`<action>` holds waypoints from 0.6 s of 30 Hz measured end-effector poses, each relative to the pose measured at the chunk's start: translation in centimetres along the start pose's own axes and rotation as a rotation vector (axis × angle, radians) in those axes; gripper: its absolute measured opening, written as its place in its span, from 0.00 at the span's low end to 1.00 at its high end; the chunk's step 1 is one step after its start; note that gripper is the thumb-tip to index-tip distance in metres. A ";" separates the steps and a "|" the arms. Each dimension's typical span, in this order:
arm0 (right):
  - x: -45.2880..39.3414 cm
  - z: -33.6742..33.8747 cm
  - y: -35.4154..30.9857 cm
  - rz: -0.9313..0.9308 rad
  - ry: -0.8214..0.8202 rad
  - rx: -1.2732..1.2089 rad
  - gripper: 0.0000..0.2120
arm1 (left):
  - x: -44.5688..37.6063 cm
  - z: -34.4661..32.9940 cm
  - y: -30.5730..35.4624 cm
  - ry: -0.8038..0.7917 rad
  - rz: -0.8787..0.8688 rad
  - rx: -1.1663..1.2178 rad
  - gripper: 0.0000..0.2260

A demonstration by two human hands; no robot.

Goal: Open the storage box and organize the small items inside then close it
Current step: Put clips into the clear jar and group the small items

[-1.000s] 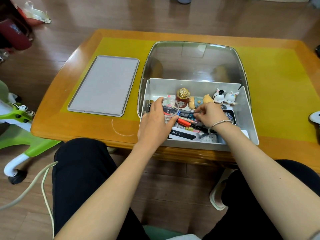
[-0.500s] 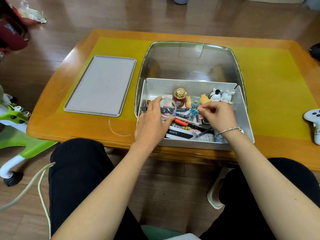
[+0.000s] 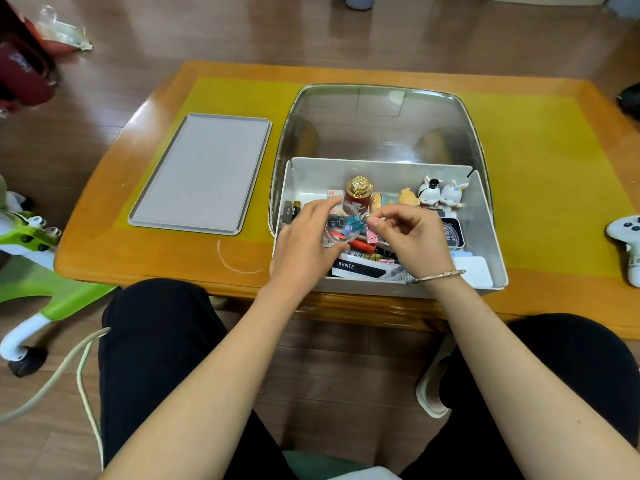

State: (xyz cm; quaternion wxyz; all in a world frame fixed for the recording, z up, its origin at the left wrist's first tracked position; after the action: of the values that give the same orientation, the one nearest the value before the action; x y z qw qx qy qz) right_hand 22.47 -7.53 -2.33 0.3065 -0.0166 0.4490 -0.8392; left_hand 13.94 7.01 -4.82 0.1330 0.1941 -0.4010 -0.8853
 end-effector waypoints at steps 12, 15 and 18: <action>0.1 0.7 1.2 -0.186 0.190 -0.135 0.04 | -0.2 0.0 -0.3 0.026 0.032 0.032 0.34; 0.2 0.9 1.5 -0.195 0.191 -0.119 0.06 | 0.0 0.4 0.0 0.075 0.019 0.069 0.33; 0.4 0.9 1.3 -0.192 0.175 -0.108 0.06 | 0.0 0.5 0.1 0.069 0.025 0.076 0.31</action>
State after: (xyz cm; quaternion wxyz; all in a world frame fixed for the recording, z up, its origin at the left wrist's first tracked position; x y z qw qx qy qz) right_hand 23.08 -8.91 -2.84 0.1830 -0.0024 0.5148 -0.8376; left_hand 13.70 7.28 -4.46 0.1505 0.2242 -0.4321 -0.8605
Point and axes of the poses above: each hand's wrist, its own x-axis away from the middle knuckle, its own z-axis out of the back of the hand, y = z × x, the point moved 4 cm from there along -x, towards the middle knuckle, and after that the axes turned 14 degrees about x, right-handed, at the moved point
